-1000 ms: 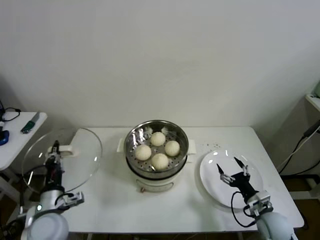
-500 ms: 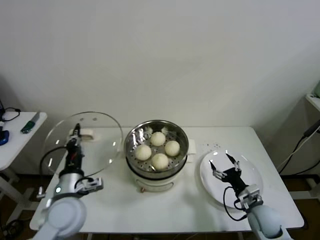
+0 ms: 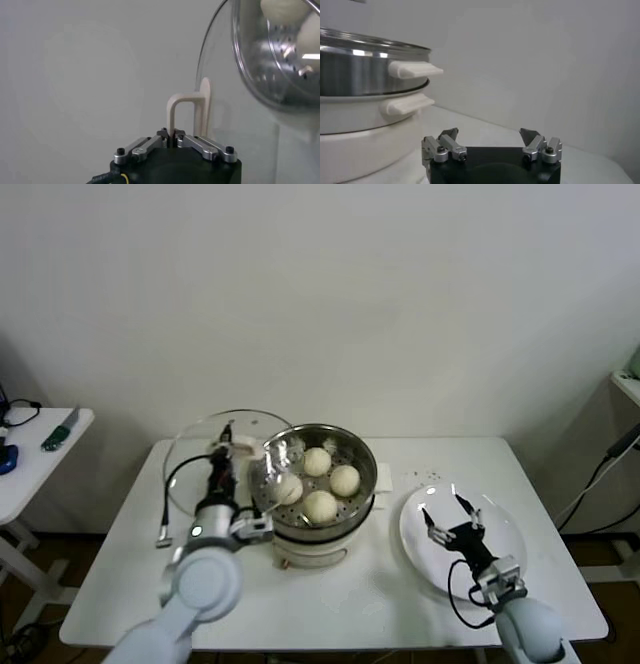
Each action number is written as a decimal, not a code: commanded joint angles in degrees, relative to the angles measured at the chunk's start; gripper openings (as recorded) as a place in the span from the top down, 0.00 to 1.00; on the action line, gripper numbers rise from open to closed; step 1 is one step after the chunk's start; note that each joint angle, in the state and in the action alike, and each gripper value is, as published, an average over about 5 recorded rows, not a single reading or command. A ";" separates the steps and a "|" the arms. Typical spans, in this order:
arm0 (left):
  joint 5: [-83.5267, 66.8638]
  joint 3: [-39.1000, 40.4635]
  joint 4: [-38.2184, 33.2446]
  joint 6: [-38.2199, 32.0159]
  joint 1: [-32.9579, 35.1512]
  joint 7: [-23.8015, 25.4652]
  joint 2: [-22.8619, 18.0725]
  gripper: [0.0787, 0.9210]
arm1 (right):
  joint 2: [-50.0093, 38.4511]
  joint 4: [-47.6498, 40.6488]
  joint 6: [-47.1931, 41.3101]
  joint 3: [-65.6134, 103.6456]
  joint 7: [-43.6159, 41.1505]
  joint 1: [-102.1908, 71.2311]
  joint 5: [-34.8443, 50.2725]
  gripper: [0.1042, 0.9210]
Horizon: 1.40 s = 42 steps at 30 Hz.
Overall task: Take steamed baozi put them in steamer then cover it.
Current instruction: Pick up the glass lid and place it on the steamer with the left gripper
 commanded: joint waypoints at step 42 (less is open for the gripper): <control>8.84 9.77 17.49 2.80 -6.73 -0.48 -20.94 0.92 | 1.57 -1.95 2.39 6.91 -1.72 -2.95 -0.20 0.12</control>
